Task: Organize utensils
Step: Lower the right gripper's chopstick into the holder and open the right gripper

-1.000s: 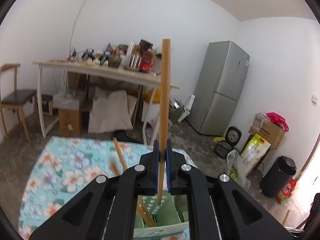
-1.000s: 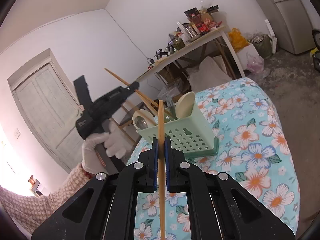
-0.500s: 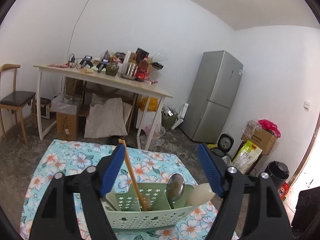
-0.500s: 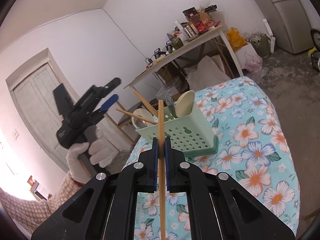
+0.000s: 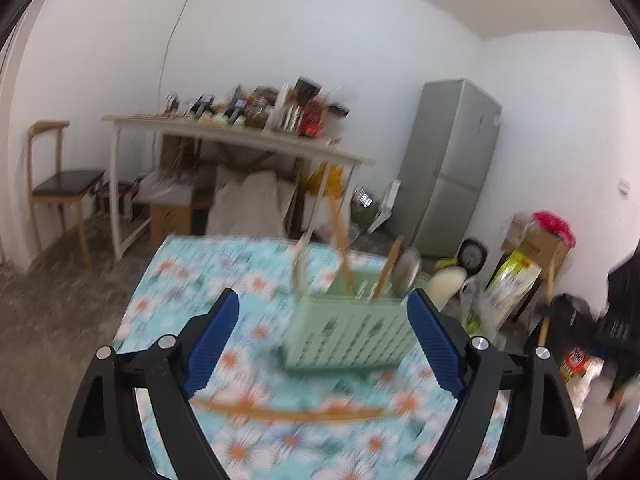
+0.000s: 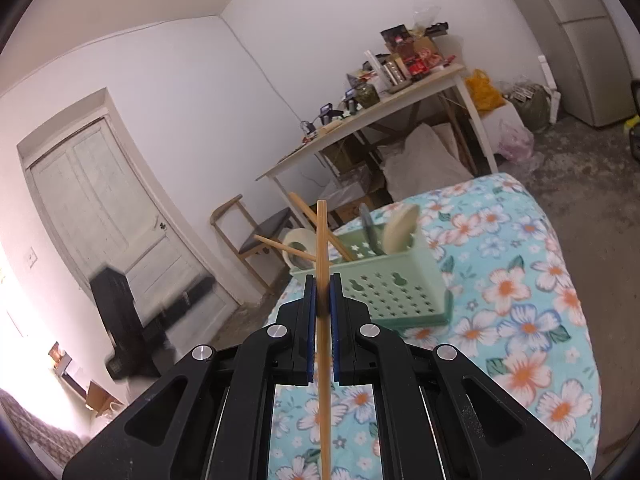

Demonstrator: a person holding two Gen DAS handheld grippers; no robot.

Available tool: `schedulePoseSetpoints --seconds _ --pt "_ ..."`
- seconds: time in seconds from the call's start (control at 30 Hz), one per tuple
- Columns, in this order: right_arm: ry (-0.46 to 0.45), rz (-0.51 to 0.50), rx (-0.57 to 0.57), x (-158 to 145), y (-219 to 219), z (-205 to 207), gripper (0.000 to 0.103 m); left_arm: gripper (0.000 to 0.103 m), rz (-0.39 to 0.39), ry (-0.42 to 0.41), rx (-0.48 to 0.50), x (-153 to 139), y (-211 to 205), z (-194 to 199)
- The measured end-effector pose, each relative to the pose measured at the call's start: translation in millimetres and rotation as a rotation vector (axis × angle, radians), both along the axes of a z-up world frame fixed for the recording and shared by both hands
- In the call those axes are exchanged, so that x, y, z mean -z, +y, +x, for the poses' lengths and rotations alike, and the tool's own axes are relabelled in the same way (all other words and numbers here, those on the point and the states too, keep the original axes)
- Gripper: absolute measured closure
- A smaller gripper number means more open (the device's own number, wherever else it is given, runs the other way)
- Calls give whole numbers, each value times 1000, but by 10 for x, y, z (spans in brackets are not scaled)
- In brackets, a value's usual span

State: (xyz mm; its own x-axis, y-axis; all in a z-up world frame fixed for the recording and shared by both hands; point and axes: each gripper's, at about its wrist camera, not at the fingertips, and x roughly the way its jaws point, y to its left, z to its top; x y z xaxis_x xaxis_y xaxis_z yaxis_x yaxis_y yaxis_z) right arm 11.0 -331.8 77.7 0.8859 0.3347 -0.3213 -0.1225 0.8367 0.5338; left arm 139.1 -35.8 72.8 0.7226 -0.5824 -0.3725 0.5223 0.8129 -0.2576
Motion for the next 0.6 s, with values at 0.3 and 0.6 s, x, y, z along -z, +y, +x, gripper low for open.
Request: schedulePoseSetpoints --seconds 0.3,0.6 --pt "-113 -98 -35 -486 146 347 98 19 46 132 -66 485 297 -29" --pt "-227 -187 -22 -848 195 964 98 18 165 175 -58 753 111 -27"
